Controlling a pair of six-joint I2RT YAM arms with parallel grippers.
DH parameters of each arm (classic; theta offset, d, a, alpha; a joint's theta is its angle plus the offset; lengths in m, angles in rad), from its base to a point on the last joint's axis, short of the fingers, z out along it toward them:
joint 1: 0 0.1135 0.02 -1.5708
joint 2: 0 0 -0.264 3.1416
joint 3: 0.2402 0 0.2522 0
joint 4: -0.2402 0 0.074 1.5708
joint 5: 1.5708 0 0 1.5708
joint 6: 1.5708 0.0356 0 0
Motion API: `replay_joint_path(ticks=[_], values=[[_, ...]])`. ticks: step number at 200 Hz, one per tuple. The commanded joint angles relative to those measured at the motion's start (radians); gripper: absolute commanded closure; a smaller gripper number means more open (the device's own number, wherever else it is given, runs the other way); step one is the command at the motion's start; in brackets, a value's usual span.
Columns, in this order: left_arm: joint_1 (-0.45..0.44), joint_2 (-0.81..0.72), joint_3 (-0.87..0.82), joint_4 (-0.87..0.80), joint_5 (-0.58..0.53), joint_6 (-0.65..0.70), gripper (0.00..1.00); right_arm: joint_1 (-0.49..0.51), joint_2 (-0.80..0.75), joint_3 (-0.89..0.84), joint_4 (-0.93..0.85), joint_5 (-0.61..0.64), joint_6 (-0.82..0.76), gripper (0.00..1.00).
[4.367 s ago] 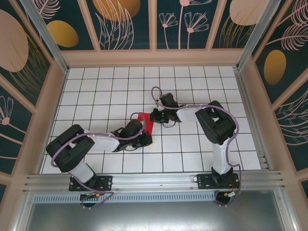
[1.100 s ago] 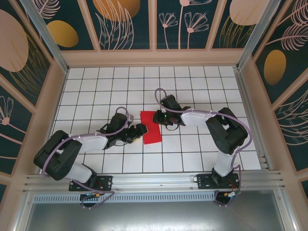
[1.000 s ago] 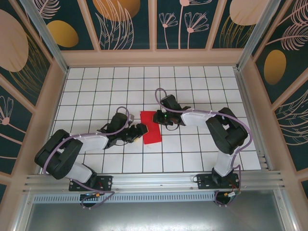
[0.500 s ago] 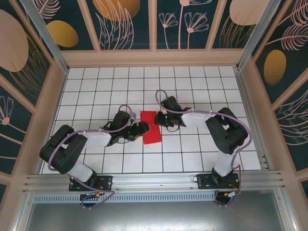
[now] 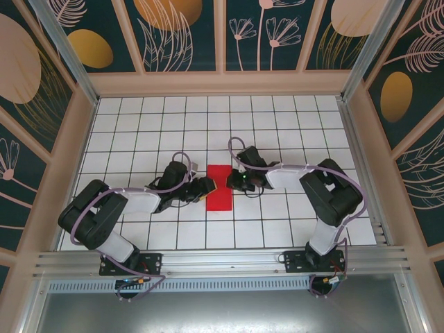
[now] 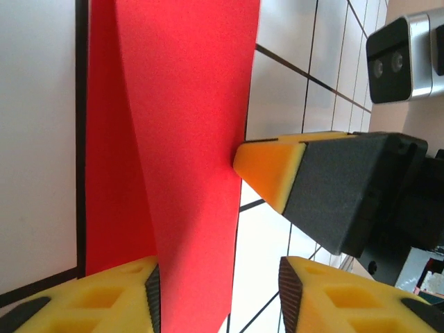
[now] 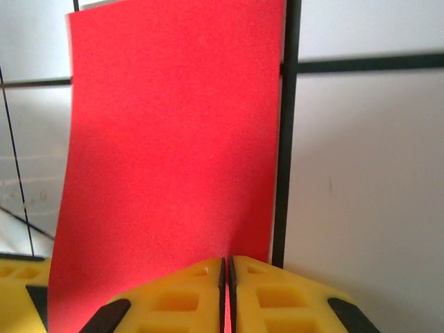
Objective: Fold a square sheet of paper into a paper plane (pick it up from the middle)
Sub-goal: Fold the triangle a second time at the center of the table.
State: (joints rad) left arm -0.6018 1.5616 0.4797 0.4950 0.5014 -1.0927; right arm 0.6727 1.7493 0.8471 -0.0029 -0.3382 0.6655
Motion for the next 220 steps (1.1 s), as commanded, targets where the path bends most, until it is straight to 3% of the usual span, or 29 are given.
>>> replay_joint_path(ticks=[1, 33, 66, 133, 182, 220], values=[[-0.007, 0.023, -0.018, 0.064, 0.029, -0.017, 0.58, -0.001, -0.036, -0.044, 0.034, -0.065, 0.020, 0.88], [-0.009, 0.044, -0.006, 0.051, 0.022, -0.013, 0.68, 0.001, -0.031, -0.068, 0.081, -0.082, 0.038, 0.88], [-0.010, 0.050, 0.044, -0.075, -0.040, 0.052, 0.77, -0.004, -0.047, -0.049, 0.099, -0.073, 0.034, 0.88], [-0.010, 0.015, 0.049, -0.082, -0.012, 0.125, 0.64, -0.019, -0.041, -0.033, 0.096, -0.073, 0.033, 0.88], [-0.009, 0.034, 0.064, -0.132, -0.046, 0.150, 0.78, -0.019, -0.067, -0.040, 0.101, -0.077, 0.036, 0.88], [-0.007, 0.040, 0.140, -0.264, -0.116, 0.255, 0.87, -0.019, -0.100, -0.039, 0.095, -0.069, 0.034, 0.88]])
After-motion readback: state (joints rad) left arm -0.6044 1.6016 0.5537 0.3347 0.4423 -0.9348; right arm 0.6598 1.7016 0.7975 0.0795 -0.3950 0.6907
